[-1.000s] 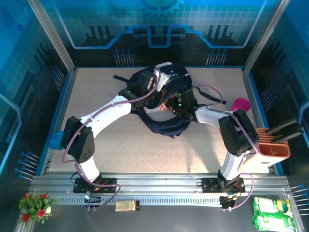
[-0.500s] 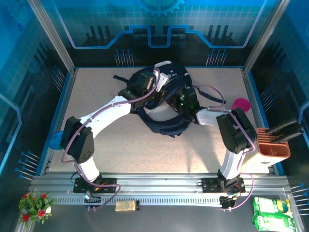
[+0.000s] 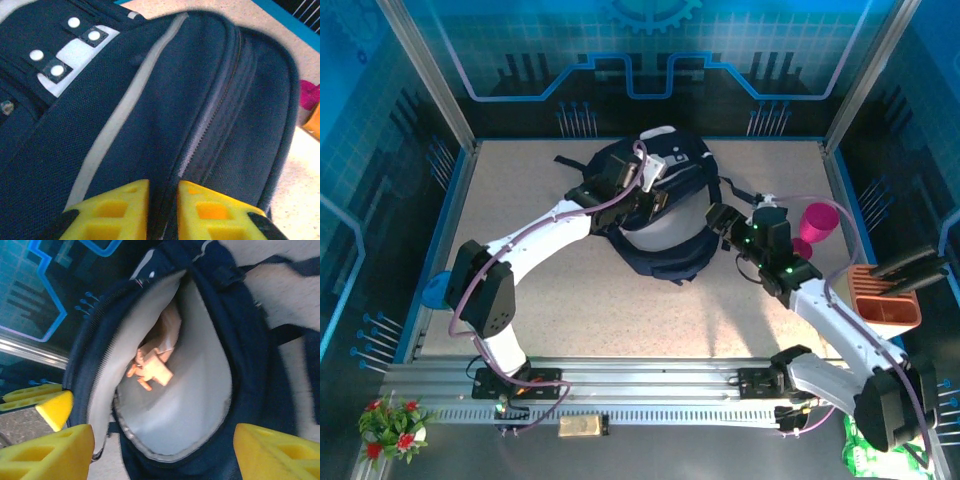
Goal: Pack the student bag
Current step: Close the student bag at the top-center of the table, then rotate the student bag at the top-center of the table.
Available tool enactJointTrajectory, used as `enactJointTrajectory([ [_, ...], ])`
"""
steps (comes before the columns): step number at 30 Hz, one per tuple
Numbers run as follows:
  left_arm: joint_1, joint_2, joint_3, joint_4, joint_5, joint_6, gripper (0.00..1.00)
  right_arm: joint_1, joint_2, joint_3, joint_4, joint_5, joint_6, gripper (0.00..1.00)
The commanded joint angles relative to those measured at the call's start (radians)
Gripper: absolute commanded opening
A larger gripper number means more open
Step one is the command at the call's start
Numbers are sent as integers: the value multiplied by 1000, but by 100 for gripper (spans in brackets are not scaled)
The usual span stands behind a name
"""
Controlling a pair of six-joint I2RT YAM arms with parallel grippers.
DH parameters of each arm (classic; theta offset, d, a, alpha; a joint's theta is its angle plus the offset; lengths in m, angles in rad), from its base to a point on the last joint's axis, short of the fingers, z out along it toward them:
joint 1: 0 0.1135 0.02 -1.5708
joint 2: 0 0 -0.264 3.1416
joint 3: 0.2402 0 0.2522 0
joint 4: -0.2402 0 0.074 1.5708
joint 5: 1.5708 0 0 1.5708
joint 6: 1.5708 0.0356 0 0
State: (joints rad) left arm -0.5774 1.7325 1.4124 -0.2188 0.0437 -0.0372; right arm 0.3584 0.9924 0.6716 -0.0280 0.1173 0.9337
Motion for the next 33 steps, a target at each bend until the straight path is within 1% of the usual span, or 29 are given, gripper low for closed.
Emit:
enactJointTrajectory([
  [1, 29, -24, -21, 51, 66, -126, 35, -13, -17, 59, -177, 91, -99, 78],
  [4, 68, -43, -46, 48, 71, -203, 50, -15, 8, 108, -185, 62, -143, 83],
  [7, 112, -61, -87, 46, 46, -264, 66, -16, 48, 135, -172, 18, -164, 91],
  [9, 147, -67, -109, 34, 39, -303, 71, -17, 70, 135, -147, -14, -165, 96],
  [12, 211, -58, -132, 8, 58, -378, 73, -18, 106, 140, -120, -60, -164, 100],
  [14, 259, -38, -137, -11, 87, -425, 73, -18, 127, 145, -112, -87, -162, 100],
  [16, 310, -9, -135, -16, 161, -467, 73, -18, 144, 147, -105, -112, -160, 100],
  [19, 365, 49, -119, 0, 289, -503, 68, -18, 158, 142, -97, -136, -152, 100],
  [21, 387, 90, -92, -7, 351, -502, 63, -18, 163, 140, -93, -149, -148, 100],
  [28, 398, 211, -6, -56, 500, -433, 54, -18, 172, 131, -93, -172, -143, 100],
  [33, 398, 249, 7, -67, 530, -429, 47, -18, 203, 137, -89, -211, -139, 100],
])
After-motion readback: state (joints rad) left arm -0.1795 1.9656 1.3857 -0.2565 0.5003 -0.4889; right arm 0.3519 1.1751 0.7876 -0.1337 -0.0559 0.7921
